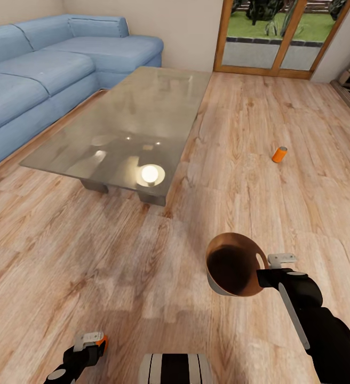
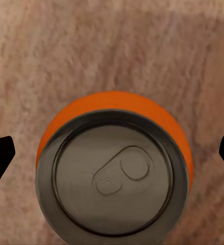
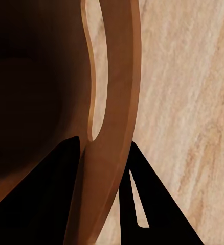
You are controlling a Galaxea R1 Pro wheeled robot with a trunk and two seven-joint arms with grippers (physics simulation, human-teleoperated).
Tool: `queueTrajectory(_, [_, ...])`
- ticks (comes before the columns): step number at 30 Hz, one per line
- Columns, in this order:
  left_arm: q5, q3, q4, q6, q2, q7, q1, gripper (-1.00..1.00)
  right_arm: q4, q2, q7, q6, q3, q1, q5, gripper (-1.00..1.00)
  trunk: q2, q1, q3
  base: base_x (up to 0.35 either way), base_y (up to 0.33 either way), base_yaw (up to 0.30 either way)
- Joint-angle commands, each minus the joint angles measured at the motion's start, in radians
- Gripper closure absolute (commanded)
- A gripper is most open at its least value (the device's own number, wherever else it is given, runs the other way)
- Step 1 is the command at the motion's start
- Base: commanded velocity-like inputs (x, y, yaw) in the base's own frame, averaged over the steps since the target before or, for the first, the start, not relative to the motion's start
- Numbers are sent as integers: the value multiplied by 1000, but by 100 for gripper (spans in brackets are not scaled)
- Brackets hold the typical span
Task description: Put the three can of soda from the living room inside the tash can in the kitchen.
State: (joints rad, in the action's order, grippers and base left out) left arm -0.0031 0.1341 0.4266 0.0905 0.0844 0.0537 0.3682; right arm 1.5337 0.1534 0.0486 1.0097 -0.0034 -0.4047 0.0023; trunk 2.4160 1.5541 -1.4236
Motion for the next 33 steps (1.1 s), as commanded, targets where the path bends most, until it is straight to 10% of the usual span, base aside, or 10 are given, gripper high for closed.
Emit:
queueTrajectory(1, [0, 0, 0, 0, 0, 0, 0, -100, 0, 0, 0, 0, 0, 0, -7, 100, 0, 0, 0, 0, 0, 0])
queueTrajectory(3, [0, 0, 0, 0, 0, 0, 0, -100, 0, 0, 0, 0, 0, 0, -7, 100, 0, 0, 0, 0, 0, 0])
queueTrajectory(4, [0, 0, 0, 0, 0, 0, 0, 100, 0, 0, 0, 0, 0, 0, -7, 100, 0, 0, 0, 0, 0, 0])
queueTrajectory(16, [0, -1, 0, 0, 0, 0, 0, 100, 0, 0, 0, 0, 0, 0, -7, 100, 0, 0, 0, 0, 0, 0])
queueTrajectory(33, [0, -1, 0, 0, 0, 0, 0, 100, 0, 0, -1, 0, 0, 0, -7, 100, -119, -65, 57, 0, 0, 0])
